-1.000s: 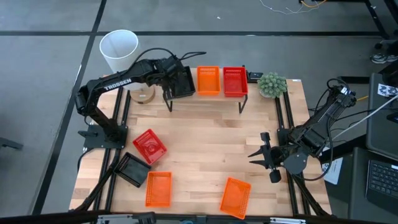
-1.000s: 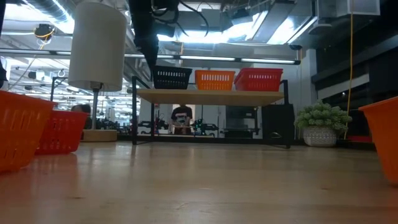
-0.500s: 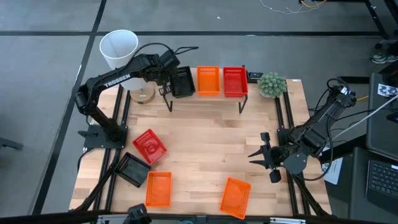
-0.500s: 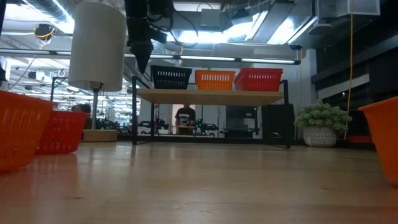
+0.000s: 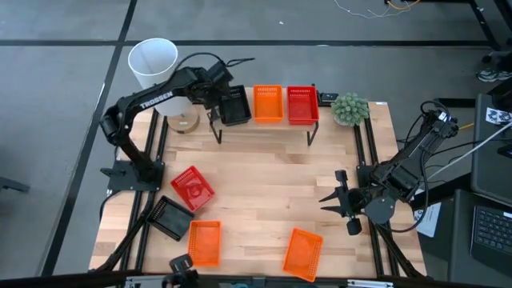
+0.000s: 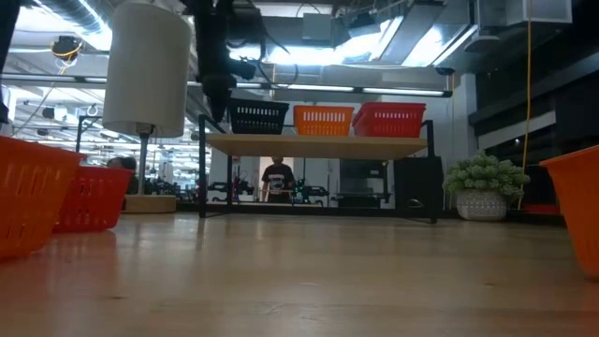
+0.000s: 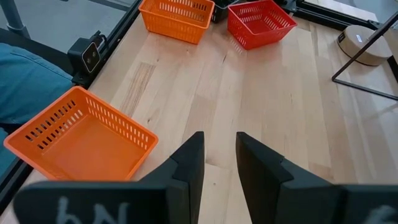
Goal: Stack baskets on shelf by color
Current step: Stack the right black basket on top of the black basket on the shelf
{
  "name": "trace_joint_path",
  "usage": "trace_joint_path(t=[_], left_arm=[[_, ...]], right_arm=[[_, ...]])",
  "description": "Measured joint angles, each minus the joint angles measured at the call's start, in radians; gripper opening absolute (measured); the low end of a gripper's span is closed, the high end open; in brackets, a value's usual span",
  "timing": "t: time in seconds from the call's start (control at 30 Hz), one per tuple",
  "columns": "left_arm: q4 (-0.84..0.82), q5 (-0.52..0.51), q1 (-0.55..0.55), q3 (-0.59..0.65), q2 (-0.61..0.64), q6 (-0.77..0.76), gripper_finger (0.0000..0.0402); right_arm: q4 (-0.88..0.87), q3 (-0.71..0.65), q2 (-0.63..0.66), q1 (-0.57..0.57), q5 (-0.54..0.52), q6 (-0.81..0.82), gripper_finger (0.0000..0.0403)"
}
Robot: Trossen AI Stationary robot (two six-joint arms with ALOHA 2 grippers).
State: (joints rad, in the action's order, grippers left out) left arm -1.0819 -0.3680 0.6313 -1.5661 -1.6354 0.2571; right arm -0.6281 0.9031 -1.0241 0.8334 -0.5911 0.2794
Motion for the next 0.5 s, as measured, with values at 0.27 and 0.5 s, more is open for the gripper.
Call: trace_joint_path(t=[0.27, 0.5], left_arm=[[0.081, -0.015, -0.004, 0.000, -0.031, 0.047, 0.0073], [0.111, -0.039, 0.006, 0.000, -0.031, 0.067, 0.0072]], right_arm=[[-0.003, 0.000, 0.000, 0.000, 0.000, 0.000, 0.0091], [-0.003, 0.000, 0.000, 0.000, 0.000, 0.000, 0.0091]])
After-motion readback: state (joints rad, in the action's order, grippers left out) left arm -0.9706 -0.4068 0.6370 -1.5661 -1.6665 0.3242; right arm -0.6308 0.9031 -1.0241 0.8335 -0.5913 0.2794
